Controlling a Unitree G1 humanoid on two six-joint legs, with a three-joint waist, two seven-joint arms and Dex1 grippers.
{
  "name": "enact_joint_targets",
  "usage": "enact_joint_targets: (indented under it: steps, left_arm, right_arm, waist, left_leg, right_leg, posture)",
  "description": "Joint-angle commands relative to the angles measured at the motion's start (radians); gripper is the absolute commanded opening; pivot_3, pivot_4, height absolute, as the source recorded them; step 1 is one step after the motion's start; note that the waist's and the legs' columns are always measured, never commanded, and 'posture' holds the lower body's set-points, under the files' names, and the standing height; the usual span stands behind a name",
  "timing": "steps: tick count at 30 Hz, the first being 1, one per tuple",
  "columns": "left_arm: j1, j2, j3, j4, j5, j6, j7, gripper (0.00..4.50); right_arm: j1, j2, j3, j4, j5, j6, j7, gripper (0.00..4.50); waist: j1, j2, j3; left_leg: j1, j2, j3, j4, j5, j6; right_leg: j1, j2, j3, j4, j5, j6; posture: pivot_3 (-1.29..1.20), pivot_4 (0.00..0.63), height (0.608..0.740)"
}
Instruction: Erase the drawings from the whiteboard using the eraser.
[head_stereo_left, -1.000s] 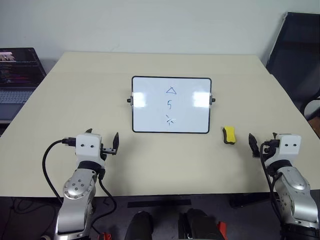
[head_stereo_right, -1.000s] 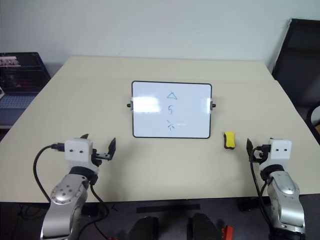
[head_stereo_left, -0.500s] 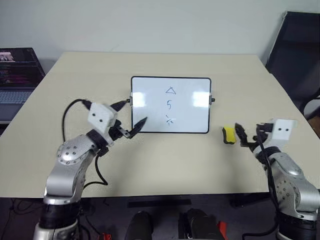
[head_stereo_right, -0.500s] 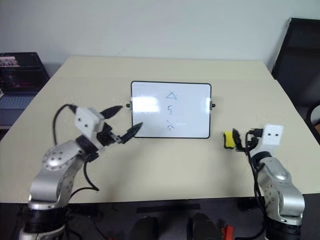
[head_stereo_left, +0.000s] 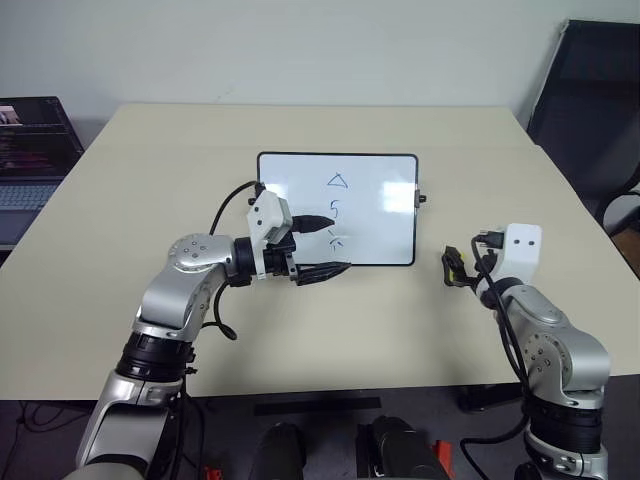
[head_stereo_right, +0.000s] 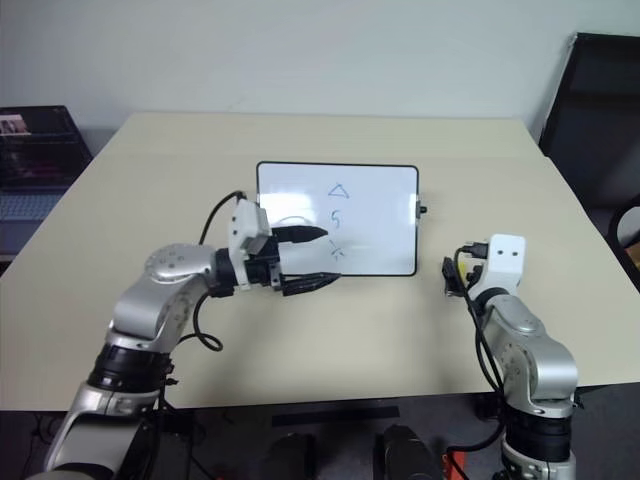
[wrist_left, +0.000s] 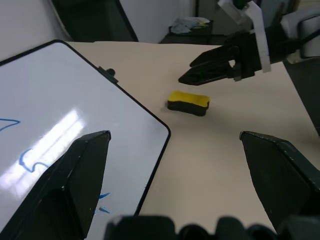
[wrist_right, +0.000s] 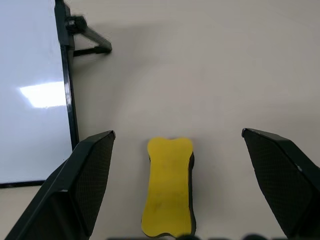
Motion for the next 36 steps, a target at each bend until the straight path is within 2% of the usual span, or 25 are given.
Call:
enact_joint_targets:
  steps: [1, 22, 26, 33, 36]
  left_arm:
    - [-0.047, -0.025, -0.026, 0.016, 0.007, -0.04, -0.042, 4.5]
    - [-0.049, -0.028, -0.015, 0.028, 0.031, -0.069, -0.045, 4.5]
    - [-0.036, -0.029, -0.012, 0.025, 0.038, -0.083, -0.028, 4.5]
    - [-0.001, -0.019, -0.004, 0.022, 0.044, -0.093, -0.012, 4.5]
    - [0.017, -0.017, -0.004, 0.004, 0.061, -0.086, 0.019, 4.5]
  right_arm:
    - [-0.017, 0.006, 0.012, 0.013, -0.026, -0.03, 0.004, 4.47]
    - [-0.018, 0.034, 0.038, 0.132, -0.109, -0.097, 0.036, 4.47]
    - [-0.027, 0.036, 0.053, 0.15, -0.123, -0.094, 0.04, 3.62]
    - [-0.036, 0.037, 0.061, 0.162, -0.128, -0.089, 0.056, 1.13]
    - [-0.036, 0.032, 0.061, 0.155, -0.132, -0.089, 0.061, 1.02]
  waist:
    - [0.0, 0.0, 0.0]
    - [0.0, 0.0, 0.0]
    - [-0.001, 0.0, 0.0]
    - [0.0, 0.0, 0.0]
    - [0.0, 0.0, 0.0]
  left_leg:
    - [0.0, 0.0, 0.0, 0.0, 0.0, 0.0]
    - [0.0, 0.001, 0.0, 0.0, 0.0, 0.0]
    - [0.0, 0.001, 0.0, 0.0, 0.0, 0.0]
    - [0.0, 0.001, 0.0, 0.0, 0.0, 0.0]
    - [0.0, 0.001, 0.0, 0.0, 0.0, 0.0]
  right_leg:
    - [0.0, 0.0, 0.0, 0.0, 0.0, 0.0]
    - [0.0, 0.0, 0.0, 0.0, 0.0, 0.0]
    - [0.0, 0.0, 0.0, 0.0, 0.0, 0.0]
    - [0.0, 0.0, 0.0, 0.0, 0.0, 0.0]
    - [0.0, 0.0, 0.0, 0.0, 0.0, 0.0]
  posture:
    - [0.0, 0.15, 0.74]
    - [0.0, 0.15, 0.74]
    - [0.0, 0.15, 0.74]
    - [0.0, 0.15, 0.74]
    - [0.0, 0.15, 0.74]
